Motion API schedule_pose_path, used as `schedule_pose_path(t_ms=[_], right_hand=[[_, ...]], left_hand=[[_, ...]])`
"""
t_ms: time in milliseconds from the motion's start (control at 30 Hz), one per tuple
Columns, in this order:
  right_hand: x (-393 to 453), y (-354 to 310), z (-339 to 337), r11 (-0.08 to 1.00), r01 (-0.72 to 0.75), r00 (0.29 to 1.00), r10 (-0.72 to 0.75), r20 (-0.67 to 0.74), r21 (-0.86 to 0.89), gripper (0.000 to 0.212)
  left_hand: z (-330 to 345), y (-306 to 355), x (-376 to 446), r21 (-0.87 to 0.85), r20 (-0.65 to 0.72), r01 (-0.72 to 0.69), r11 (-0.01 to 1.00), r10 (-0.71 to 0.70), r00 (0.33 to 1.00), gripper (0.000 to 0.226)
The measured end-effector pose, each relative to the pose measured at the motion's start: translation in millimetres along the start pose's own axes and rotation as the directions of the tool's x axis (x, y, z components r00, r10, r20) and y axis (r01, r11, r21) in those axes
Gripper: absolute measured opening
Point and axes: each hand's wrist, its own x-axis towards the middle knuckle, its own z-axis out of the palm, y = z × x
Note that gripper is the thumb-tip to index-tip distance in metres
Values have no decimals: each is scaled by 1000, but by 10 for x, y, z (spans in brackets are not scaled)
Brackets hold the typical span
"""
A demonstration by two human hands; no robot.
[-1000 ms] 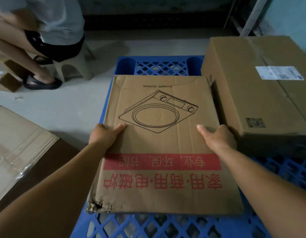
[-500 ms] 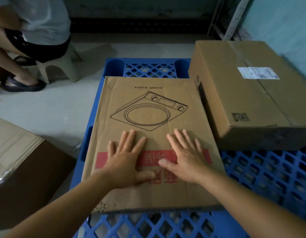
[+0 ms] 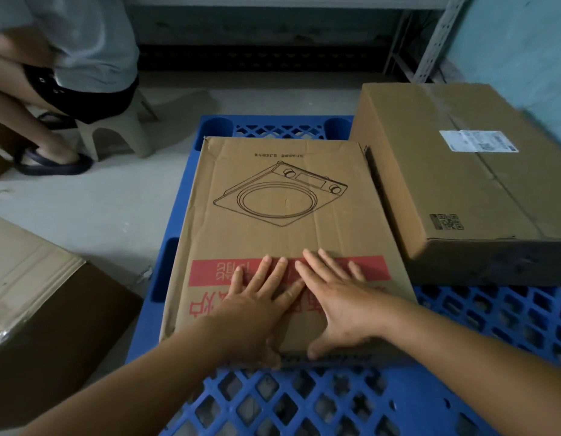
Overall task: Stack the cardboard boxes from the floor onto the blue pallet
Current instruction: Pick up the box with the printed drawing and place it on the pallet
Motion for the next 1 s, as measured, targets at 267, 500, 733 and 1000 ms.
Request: schedule_pose_path(t_ms=[267,500,733,1000], right_hand=[[298,369,-305,991,-88,991,97,-92,101,124],[543,533,-467,983,-98,982,120,-143,155,121],[715,605,-616,980,-132,975,155,-160,148,121],[729,561,-649,968,-161,971,190,-145,193,120]], left_hand=[[-369,-218,519,-19,-41,39,999,-39,998,115],[-496,-355,708,-39,-92,80,996,-83,992,107],[-541,-415,802,-80,-158,119,990,-131,979,99],[-497,-480,817,-264,-233,89,961,-153,960,99]])
